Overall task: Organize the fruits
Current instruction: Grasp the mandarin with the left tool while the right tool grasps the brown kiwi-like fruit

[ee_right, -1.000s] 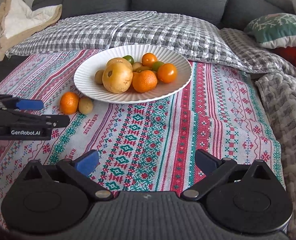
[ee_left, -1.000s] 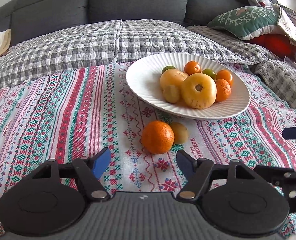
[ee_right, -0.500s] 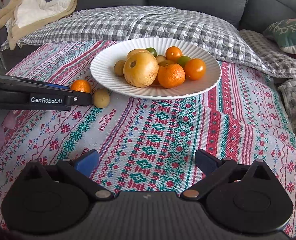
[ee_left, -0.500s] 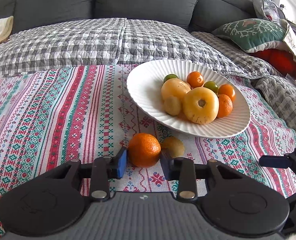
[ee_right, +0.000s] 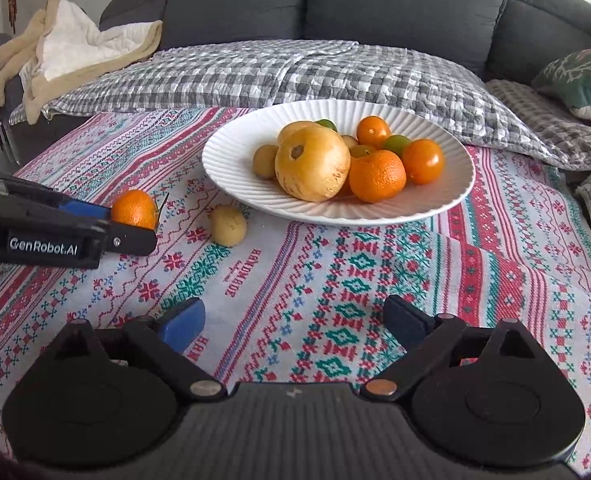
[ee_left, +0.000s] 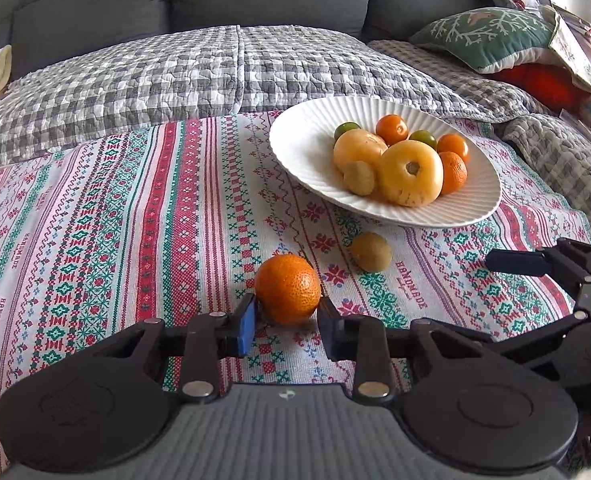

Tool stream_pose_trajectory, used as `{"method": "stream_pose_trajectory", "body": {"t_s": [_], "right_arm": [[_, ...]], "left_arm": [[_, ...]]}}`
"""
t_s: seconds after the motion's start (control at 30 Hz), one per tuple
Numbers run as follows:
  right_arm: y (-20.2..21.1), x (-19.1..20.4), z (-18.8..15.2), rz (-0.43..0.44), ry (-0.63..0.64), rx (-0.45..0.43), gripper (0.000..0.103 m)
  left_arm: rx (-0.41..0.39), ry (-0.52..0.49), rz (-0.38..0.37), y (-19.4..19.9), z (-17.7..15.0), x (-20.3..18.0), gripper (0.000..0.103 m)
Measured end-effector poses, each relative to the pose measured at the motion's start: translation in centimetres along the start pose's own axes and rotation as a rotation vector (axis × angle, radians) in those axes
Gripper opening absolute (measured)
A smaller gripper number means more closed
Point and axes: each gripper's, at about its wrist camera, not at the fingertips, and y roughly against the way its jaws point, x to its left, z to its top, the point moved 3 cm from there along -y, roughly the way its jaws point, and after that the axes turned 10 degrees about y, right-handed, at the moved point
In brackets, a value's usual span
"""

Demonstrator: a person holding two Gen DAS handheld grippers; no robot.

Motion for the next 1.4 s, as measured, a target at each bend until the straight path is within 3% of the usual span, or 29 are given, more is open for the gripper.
{"method": "stream_pose_trajectory", "body": {"t_s": [0.43,0.57,0.67,0.83,1.03,1.4], "right_arm": [[-2.0,2.4,2.5,0.018,0.033,-0.044,0.051],[-2.4,2.4,2.9,0.018,0.01,-0.058,0.041],[-2.5,2.6,3.2,0.033,0.008,-0.065,0.021],[-2.1,2.5,2.9,0.034,0.016,-0.063,0.02],[-1.4,1.5,2.3,0.032,-0.02,-0.045,0.02],[0.9,0.3,0.6,0.043,0.032,-0.002,0.02]], "left_arm": [[-0.015,0.026,0.001,0.7,-0.3,1.2,0.03],[-0.017,0.037,-0.011,0.8,-0.3,1.3,0.035],[-0.021,0.032,-0.019,0.9,-0.4,1.1,0.046],[-0.039,0.041,-0.036,0.4,-0.4,0.6,0.057],[-0.056,0.045,-0.071,0.1,-0.3,-0.1,0.062],[-0.041,0.13,-0.121,-0.8,0.4,-1.7,0.063]]}}
